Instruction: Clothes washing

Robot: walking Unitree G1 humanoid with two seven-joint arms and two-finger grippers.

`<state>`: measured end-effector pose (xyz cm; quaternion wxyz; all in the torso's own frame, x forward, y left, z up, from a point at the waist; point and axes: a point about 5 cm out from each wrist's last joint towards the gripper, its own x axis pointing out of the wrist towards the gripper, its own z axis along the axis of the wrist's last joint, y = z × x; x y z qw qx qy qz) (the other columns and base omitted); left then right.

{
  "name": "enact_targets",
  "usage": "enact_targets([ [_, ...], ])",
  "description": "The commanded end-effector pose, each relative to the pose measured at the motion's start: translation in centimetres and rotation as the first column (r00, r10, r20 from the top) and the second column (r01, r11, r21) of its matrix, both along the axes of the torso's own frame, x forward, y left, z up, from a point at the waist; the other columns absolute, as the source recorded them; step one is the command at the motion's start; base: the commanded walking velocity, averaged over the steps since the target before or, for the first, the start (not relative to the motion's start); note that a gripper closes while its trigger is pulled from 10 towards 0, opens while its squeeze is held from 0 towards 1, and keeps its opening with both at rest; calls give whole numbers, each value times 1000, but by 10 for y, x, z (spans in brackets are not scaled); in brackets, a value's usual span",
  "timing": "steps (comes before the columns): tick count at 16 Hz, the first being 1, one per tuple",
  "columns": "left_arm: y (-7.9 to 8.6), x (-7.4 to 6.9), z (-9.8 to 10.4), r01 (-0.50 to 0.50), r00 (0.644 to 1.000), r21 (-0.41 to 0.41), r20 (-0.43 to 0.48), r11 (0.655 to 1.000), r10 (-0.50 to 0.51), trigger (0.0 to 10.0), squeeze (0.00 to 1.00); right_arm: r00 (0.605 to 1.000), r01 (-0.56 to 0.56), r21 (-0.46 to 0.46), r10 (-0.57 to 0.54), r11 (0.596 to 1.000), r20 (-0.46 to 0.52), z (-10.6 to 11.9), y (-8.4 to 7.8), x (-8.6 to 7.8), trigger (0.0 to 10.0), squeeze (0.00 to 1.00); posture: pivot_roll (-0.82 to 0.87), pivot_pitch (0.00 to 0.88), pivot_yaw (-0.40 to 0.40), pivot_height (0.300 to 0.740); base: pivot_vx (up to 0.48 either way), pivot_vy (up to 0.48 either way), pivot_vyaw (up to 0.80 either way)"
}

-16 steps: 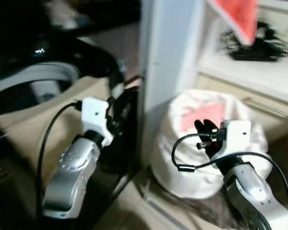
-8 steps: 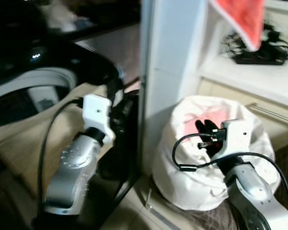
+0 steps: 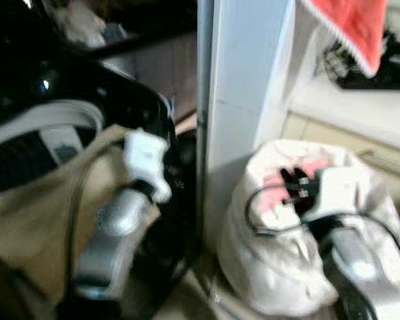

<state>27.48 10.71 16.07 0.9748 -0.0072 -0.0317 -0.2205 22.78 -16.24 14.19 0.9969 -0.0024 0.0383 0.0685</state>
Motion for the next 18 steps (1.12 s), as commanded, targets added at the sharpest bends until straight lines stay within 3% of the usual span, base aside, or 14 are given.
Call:
enact_targets([
  [1,10,2,3,-35,999,18,10,999,35,10000,0,1000,-16,6,16,1000,1,2,4,2,10000,0,-171,0,8,740,277,0,0],
  [7,9,3,-2,-30,999,-1,-40,1000,30,10000,0,991,92,53,-86,994,-103,-6,-10,4,10000,0,-179,0,7,740,0,0,0],
  [10,11,2,-11,-52,990,33,-127,998,56,10000,0,982,109,49,-100,993,-159,-8,-12,4,10000,0,-177,0,3,740,0,0,0],
  [12,12,3,-11,-17,996,98,-86,995,25,10000,0,974,115,15,-109,993,-200,-8,-18,6,10000,0,-178,0,0,740,0,0,0],
  [13,12,3,-11,-9,997,105,-81,994,17,10000,0,965,131,-11,-130,991,-226,-10,-23,6,10000,1000,-178,0,0,740,0,0,0],
  [15,11,3,-9,39,997,131,-65,991,-31,10000,0,927,217,-51,-222,975,-301,-16,-37,4,10000,1000,-179,0,-2,740,0,0,0],
  [17,5,-4,-7,197,979,125,-79,973,-188,10000,0,855,294,-109,-312,950,-415,-25,-61,1,10000,1000,-183,0,0,740,0,0,0],
  [18,1,-8,-5,277,960,119,-85,954,-268,10000,0,841,278,-106,-295,955,-453,-28,-69,3,10000,1000,-186,0,3,740,0,0,0],
])
